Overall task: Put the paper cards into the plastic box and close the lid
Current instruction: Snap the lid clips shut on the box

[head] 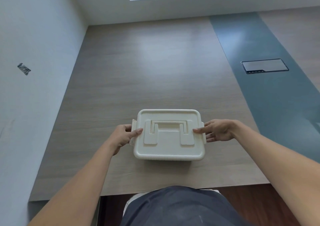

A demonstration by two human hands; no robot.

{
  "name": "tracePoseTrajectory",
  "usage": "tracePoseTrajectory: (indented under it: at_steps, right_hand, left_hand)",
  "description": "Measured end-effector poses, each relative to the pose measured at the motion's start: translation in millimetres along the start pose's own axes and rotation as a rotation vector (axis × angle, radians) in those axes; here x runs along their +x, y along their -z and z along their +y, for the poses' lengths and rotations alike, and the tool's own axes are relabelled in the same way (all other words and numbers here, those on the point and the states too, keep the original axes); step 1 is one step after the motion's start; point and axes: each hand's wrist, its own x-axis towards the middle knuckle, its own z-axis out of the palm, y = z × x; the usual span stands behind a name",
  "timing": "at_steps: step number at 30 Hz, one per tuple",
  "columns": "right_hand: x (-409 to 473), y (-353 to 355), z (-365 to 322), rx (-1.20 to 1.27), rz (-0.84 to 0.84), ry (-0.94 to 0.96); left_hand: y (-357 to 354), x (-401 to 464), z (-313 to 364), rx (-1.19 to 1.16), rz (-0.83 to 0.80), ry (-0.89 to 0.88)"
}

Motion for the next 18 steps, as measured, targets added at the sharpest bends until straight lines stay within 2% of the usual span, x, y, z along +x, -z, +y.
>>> tracePoseTrajectory:
  at_steps: [5, 9, 12, 16, 18]
  right_hand:
    - [-5.8, -4.0, -14.5, -0.239, 0.166, 0.031]
    - [-12.5, -14.6, -22.4, -0.283, 0.223, -0.030]
    - [-19.8, -21.1, -28.7, -0.297, 0.193, -0.091]
    - [-18.5, -32.6, -41.1, -0.522, 0.240, -0.194]
    - [-14.2, -35.9, -43.7, -0.551, 0.261, -0.200]
  left_hand:
    - [-6.1, -4.5, -9.1, 0.018, 0.058, -0.100]
    - [-7.5, -5.5, -13.9, 0.063, 0.107, -0.151]
    - [-7.6, -3.8, -14.4, 0.186, 0.143, -0.182]
    - [-10.6, 0.3, -18.3, 0.423, 0.250, -0.241]
    - [-12.8, -0.7, -17.6, 0.497, 0.293, -0.251]
